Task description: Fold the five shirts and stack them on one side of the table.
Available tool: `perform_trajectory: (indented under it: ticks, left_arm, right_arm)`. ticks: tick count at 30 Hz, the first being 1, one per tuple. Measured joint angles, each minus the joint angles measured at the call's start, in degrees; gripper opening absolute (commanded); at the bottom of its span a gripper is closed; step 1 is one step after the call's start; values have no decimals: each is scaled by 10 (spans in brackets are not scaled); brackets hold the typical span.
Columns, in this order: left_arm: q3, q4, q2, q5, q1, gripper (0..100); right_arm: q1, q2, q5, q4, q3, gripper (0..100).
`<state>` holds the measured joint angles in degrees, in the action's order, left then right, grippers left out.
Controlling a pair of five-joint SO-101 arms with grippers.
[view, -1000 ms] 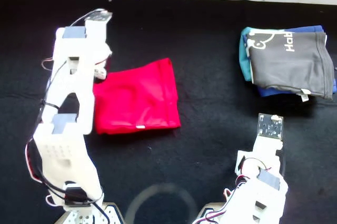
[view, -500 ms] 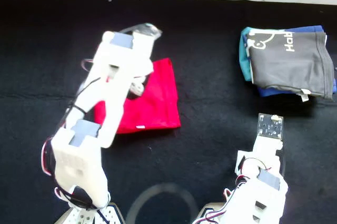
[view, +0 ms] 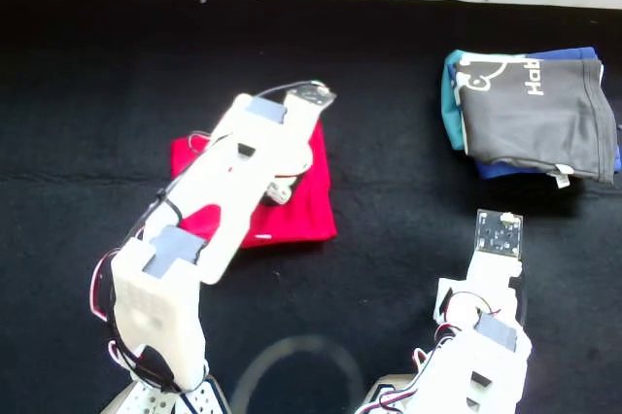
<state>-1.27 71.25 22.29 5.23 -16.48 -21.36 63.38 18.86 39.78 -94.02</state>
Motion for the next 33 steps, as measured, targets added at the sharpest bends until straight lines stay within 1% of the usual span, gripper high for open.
perform_trajectory:
  ticks: [3,5,8,12,17,20,25,30,33]
  left_arm:
    - [0,-25,-5,-1,2,8]
    - [-12,-25,-8,-1,3,8]
    - [-50,-28,-13,-1,0,8]
    - [-108,-60,-11,-1,1,8]
    - [-167,-94,62,-1,4,8]
    - [-215,-94,124,-1,18,8]
    - [-297,-89,207,-1,62,8]
    - [-352,-40,222,-1,98,8]
    - [-366,-17,222,-1,99,8]
  right_arm:
    - [0,0,0,0,0,6]
    - [0,0,0,0,0,6]
    - [0,0,0,0,0,6]
    - [0,0,0,0,0,6]
    - [0,0,0,0,0,6]
    - [0,0,0,0,0,6]
    - [0,0,0,0,0,6]
    - [0,0,0,0,0,6]
    - [0,0,0,0,0,6]
